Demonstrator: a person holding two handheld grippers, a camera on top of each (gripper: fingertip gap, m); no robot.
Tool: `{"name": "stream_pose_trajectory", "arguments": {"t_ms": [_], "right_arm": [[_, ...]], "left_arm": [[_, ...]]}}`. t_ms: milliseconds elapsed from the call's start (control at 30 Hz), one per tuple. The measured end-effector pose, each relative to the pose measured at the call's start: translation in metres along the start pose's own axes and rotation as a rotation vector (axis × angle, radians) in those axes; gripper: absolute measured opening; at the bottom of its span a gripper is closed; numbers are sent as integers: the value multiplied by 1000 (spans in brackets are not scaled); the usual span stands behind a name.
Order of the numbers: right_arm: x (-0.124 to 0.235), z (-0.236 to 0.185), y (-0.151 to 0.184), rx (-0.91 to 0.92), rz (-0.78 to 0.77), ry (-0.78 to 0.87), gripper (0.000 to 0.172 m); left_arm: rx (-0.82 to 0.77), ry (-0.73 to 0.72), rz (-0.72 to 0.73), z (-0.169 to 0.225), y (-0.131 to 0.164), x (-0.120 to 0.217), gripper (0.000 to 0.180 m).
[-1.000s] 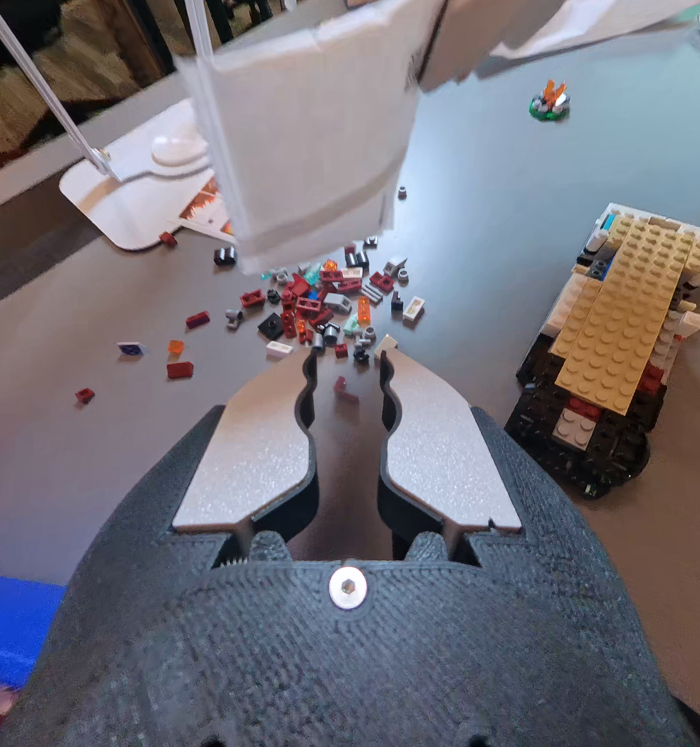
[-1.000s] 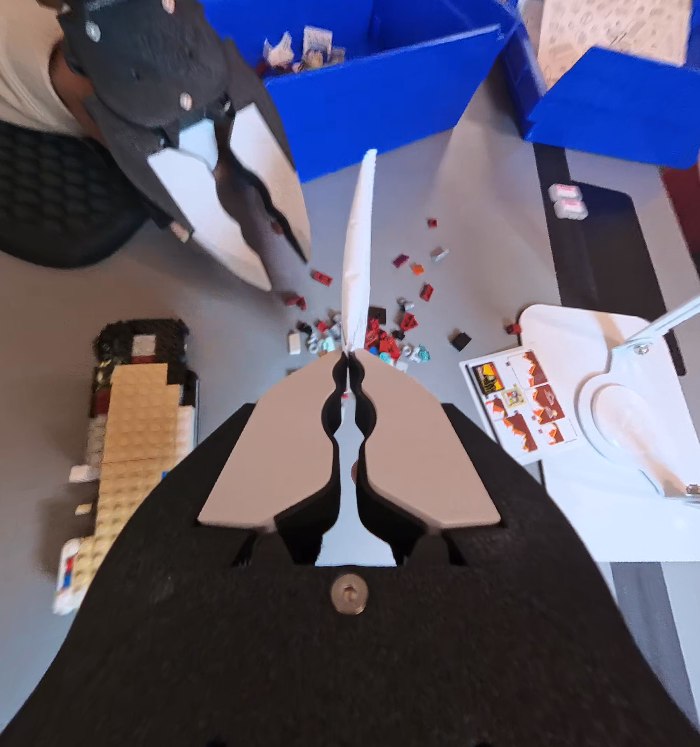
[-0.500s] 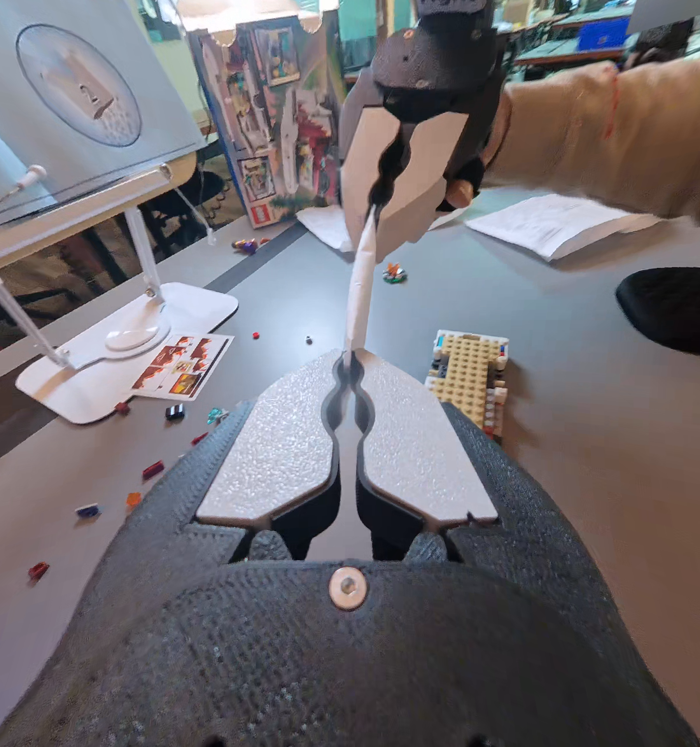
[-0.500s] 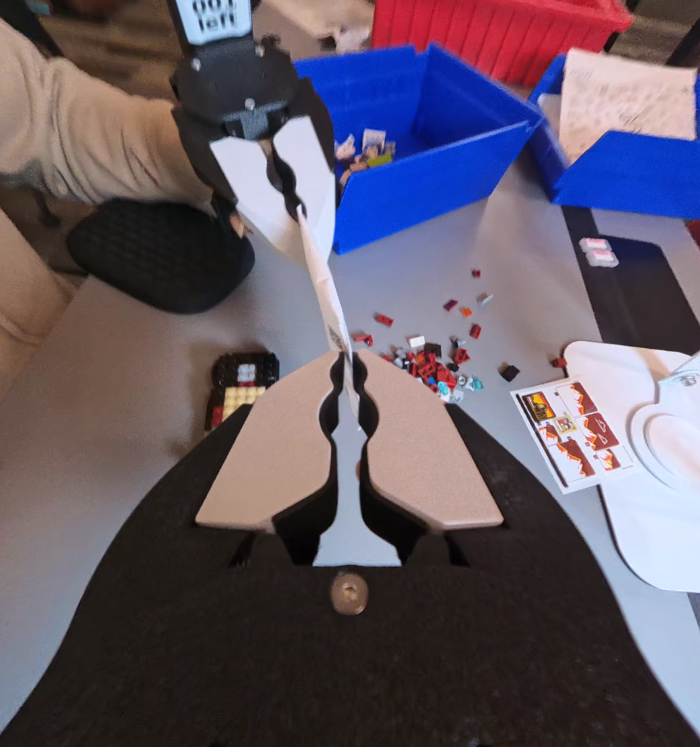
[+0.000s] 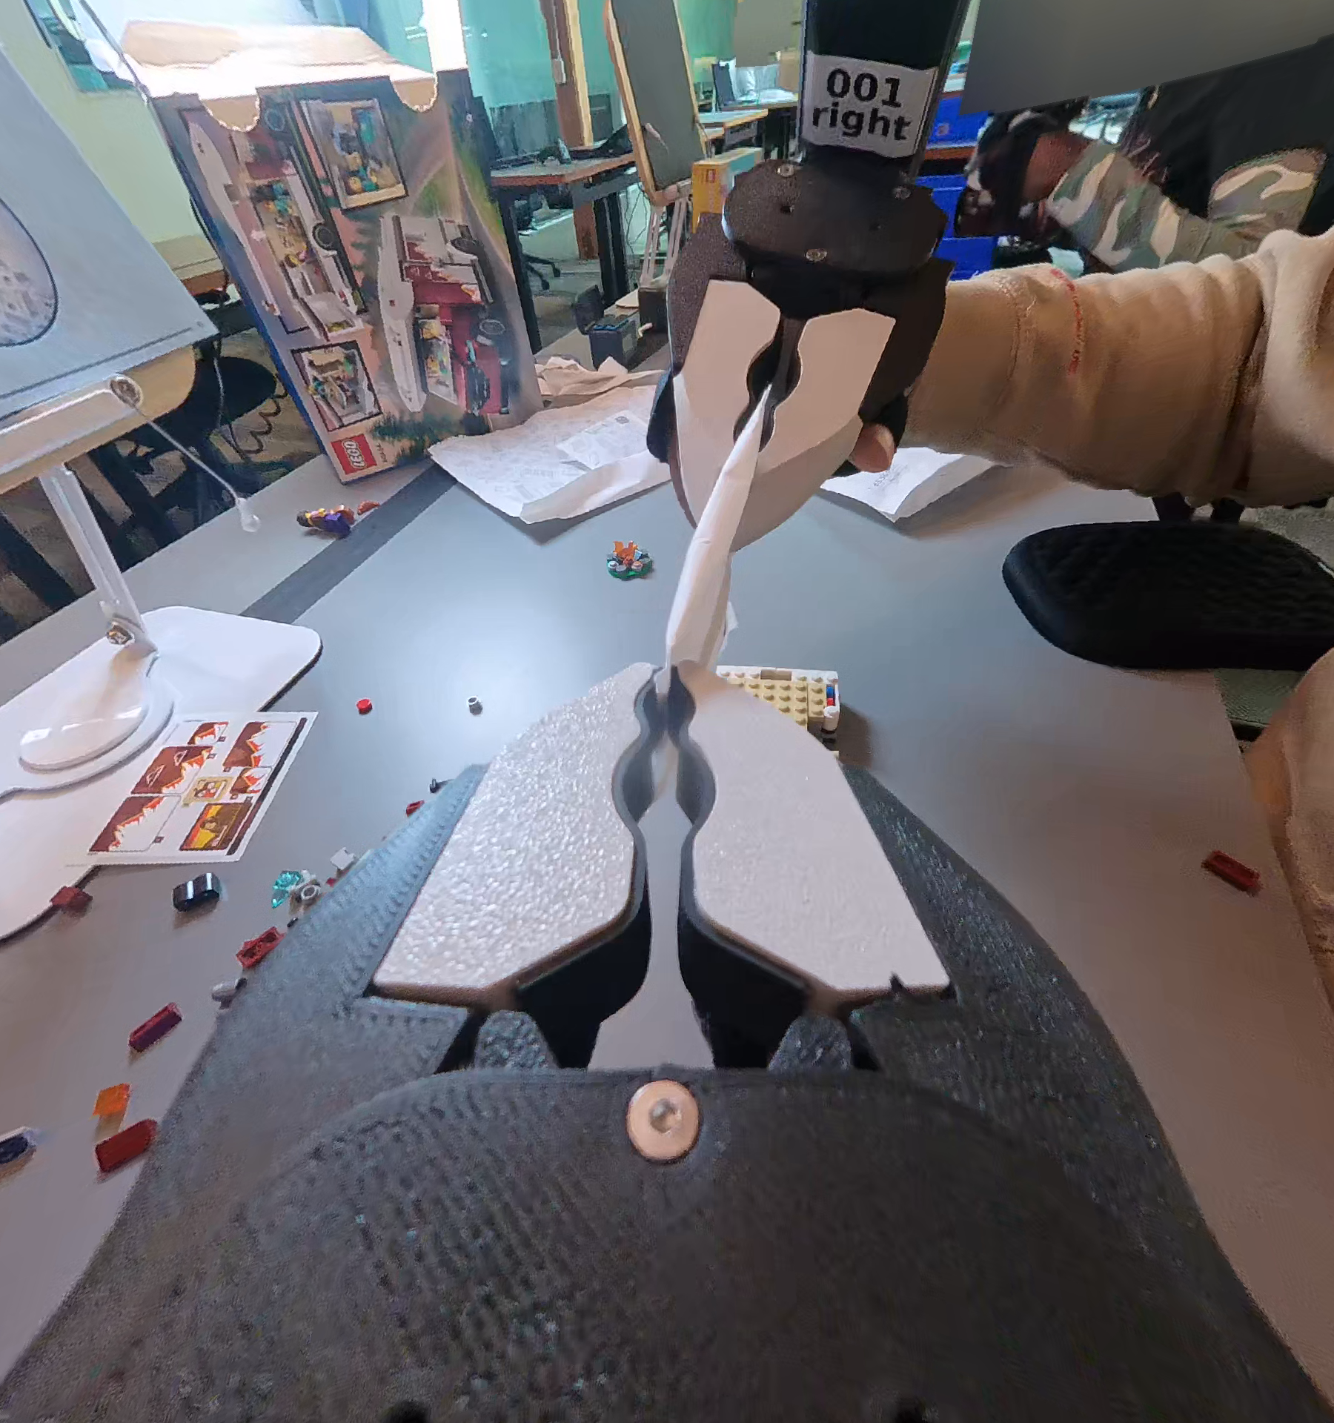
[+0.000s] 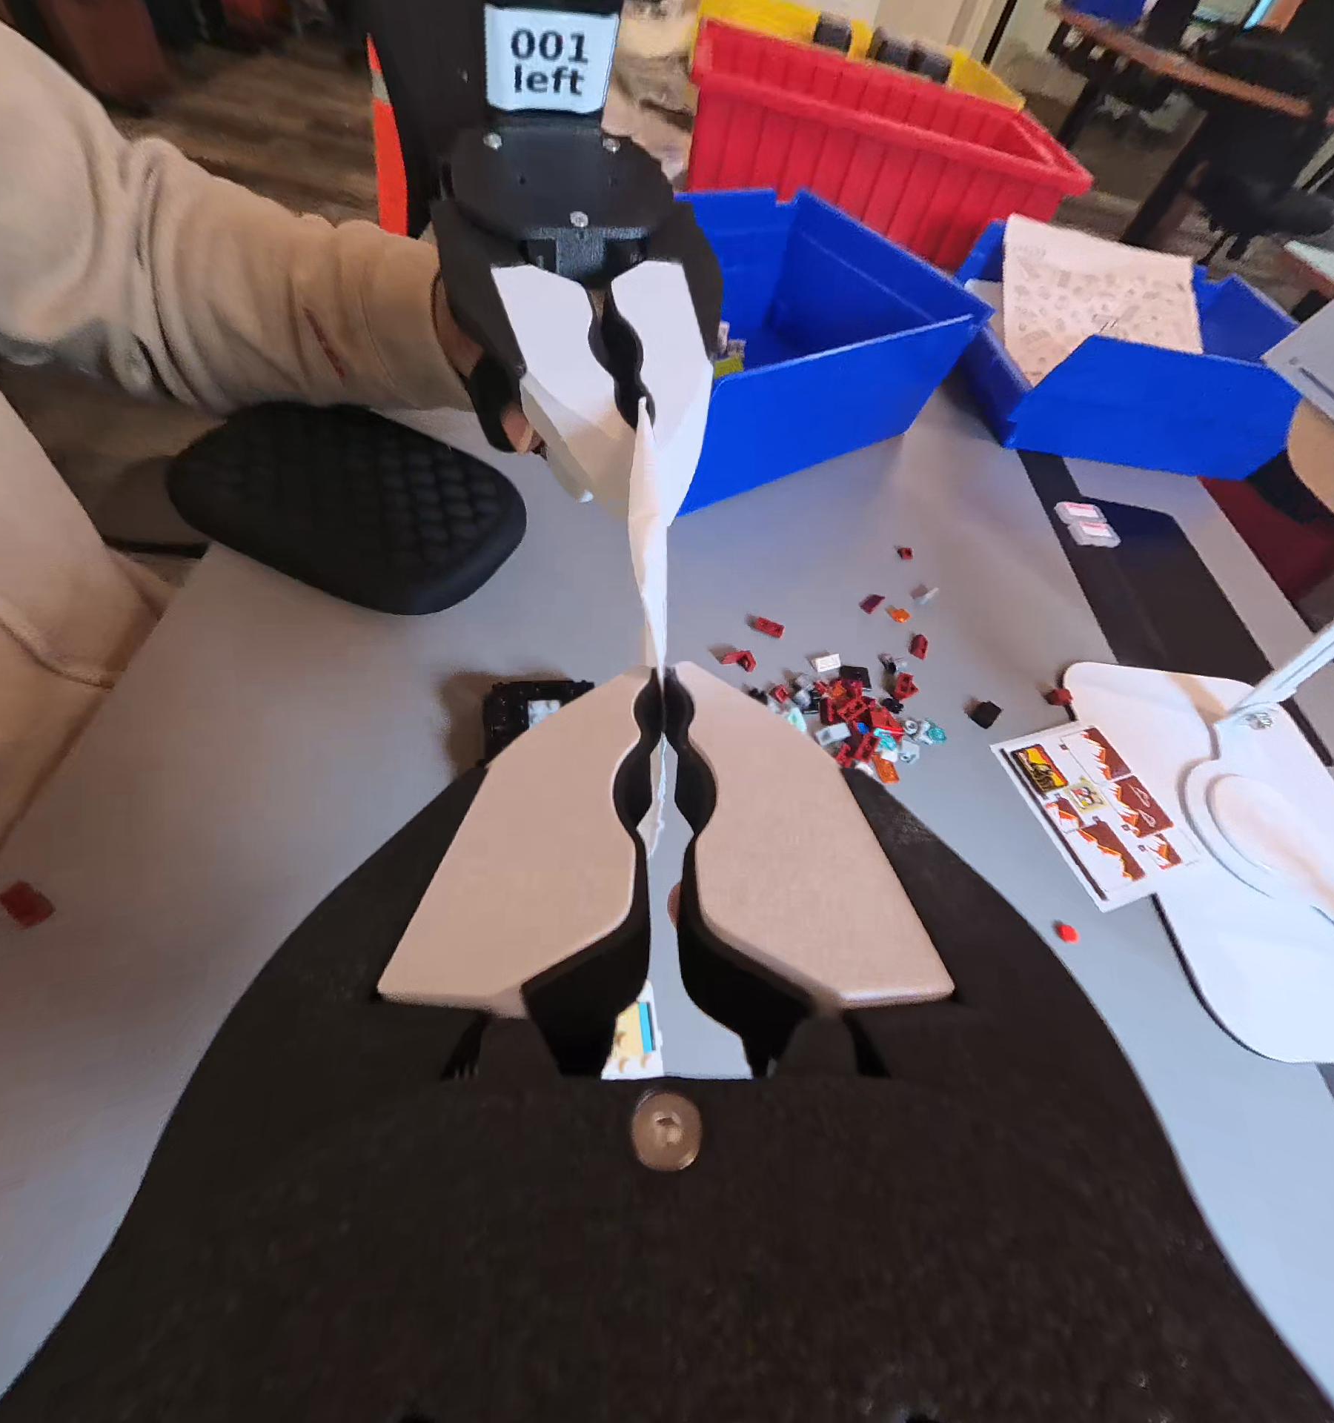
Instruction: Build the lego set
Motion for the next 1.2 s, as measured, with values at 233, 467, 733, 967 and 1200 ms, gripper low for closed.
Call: {"name": "stream_pose_trajectory", "arguments": {"t_ms": [233, 467, 733, 967, 1200], "right_arm": [[15, -27, 16, 100, 34, 221, 21], [15, -27, 38, 112, 16, 363, 0], [98, 83, 73, 167, -283, 844, 0], [194, 181, 170, 279, -758, 1025, 1], [186, 191, 220, 276, -872, 881, 6]], "left_arm": [[-111, 83, -47, 12, 6, -21, 0], [-11, -56, -26, 1, 37, -28, 3], [3, -351, -40, -25, 42, 0, 3], [27, -376, -94, -28, 48, -1, 4], [37, -378, -119, -27, 52, -2, 5]]}}
Point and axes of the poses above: each gripper's, where its closed fingertips meet, x back along the fingers, y out of its underside, z = x × y across the jaws, the point moved 7 cm from there along x, back along the fingers, and after that the axes turned 15 degrees about y, right-handed, at the moved point
